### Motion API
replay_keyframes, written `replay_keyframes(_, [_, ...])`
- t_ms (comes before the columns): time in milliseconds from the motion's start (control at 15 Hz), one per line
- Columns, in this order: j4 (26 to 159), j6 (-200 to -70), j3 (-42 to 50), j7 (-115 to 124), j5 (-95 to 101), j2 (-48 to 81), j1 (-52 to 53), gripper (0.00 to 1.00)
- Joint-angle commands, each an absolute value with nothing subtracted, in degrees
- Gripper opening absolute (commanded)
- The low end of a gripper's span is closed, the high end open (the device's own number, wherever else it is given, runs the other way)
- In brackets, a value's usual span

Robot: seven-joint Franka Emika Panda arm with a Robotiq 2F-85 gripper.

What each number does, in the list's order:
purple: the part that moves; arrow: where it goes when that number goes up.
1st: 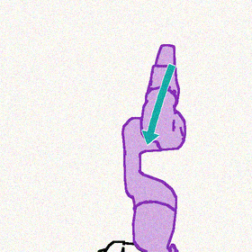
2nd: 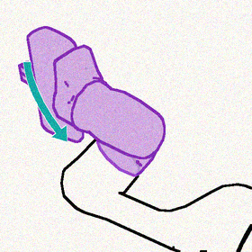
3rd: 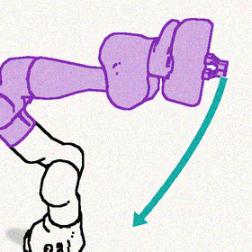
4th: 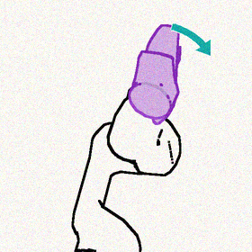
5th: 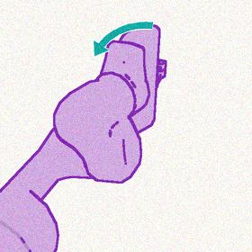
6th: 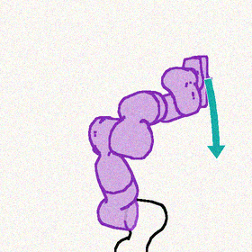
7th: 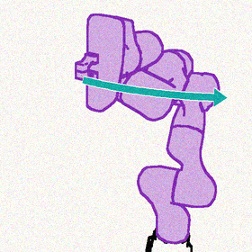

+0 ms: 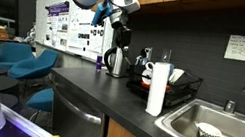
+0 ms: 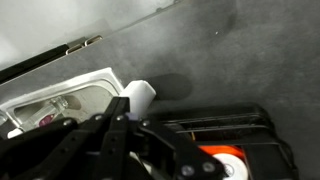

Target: Shift the paper towel roll to the left

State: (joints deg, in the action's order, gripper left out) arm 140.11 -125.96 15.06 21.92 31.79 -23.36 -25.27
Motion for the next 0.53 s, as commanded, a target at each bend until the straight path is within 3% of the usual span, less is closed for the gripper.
replay_keyframes(0, [138.3,-132.3,18.5,18.4,32.8,-20.5,-27.8,0.0])
replay_keyframes(467, [135.3,-141.9,26.9,8.1,26.7,-20.0,-32.1,0.0])
